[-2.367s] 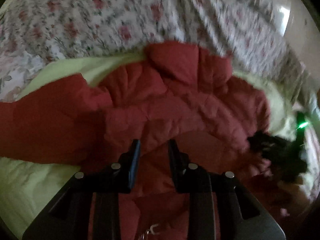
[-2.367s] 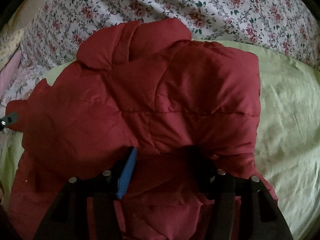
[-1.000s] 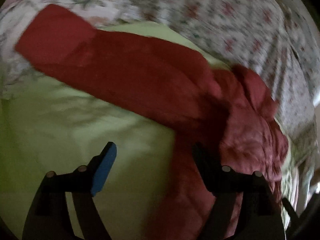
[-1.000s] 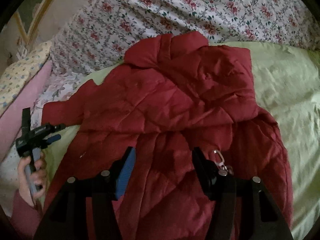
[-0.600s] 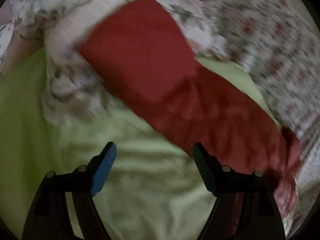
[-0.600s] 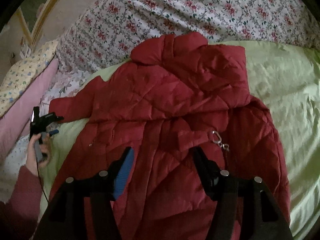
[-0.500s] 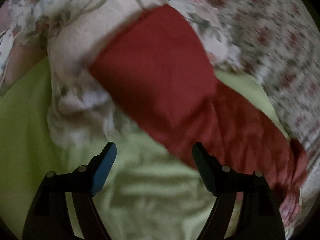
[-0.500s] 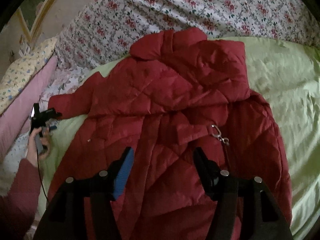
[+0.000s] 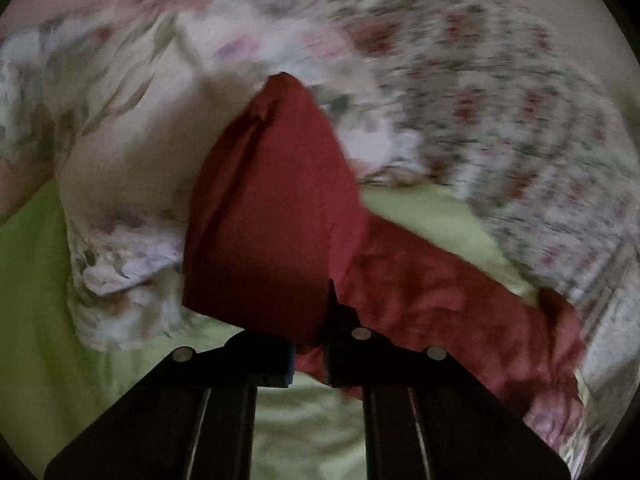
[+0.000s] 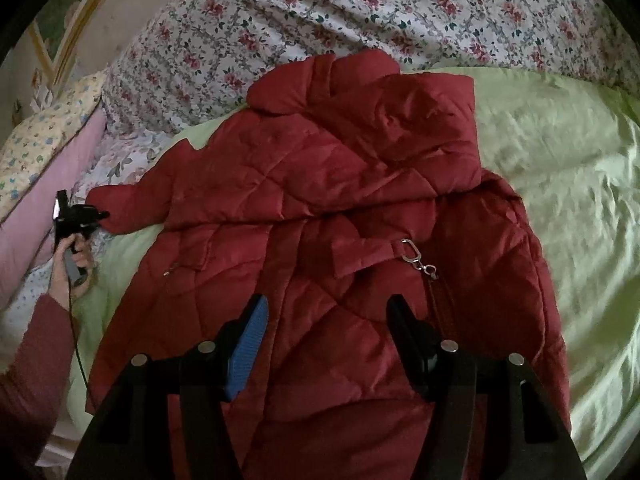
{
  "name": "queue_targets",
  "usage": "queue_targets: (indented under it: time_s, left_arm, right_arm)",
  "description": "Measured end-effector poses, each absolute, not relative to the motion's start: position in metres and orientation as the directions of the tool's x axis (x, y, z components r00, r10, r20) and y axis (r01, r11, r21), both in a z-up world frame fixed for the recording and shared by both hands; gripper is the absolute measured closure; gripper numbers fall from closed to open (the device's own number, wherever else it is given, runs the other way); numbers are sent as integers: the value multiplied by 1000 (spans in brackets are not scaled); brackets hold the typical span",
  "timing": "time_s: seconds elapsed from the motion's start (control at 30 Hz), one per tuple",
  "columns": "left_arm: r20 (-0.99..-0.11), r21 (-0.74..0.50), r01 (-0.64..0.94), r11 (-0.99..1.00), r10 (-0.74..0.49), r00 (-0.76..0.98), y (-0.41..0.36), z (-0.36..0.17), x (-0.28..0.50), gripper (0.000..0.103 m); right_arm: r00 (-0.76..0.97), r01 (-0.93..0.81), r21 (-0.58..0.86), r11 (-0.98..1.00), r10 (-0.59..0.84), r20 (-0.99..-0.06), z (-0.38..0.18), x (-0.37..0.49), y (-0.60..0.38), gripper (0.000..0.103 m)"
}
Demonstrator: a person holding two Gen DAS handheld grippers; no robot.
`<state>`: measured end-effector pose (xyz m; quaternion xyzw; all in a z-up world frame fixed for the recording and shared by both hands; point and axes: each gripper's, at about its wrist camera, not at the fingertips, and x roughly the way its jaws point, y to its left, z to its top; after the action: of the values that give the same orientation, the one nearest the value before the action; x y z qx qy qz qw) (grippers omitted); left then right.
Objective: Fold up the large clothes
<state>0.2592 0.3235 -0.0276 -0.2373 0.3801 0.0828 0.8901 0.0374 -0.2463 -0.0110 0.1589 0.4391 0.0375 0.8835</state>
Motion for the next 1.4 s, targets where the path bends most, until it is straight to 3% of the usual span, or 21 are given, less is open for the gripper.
queue_targets:
  time_s: [0.37,0.67,0.97,1.4]
  left_arm:
    - [-605,-383,-36,923,-221,765,210,23,233,96]
    - [-573,-396,193,898,-406,712,106,33,217,96]
    - [-613,-389,319,864,-502,611,25,11,210,96]
    - [-696,-365,417,833,-541,472,-77,-44,210,96]
  right_arm:
    - [620,53,342,938,237,-748,-9,34,-242,40]
    - [637,66,371,926,248,-730,-6,30,-250,40]
    - [641,93,414,906,263,-721,-10,34,-268,40]
    - [669,130,499,856,296,-682,-8,64,-308,38]
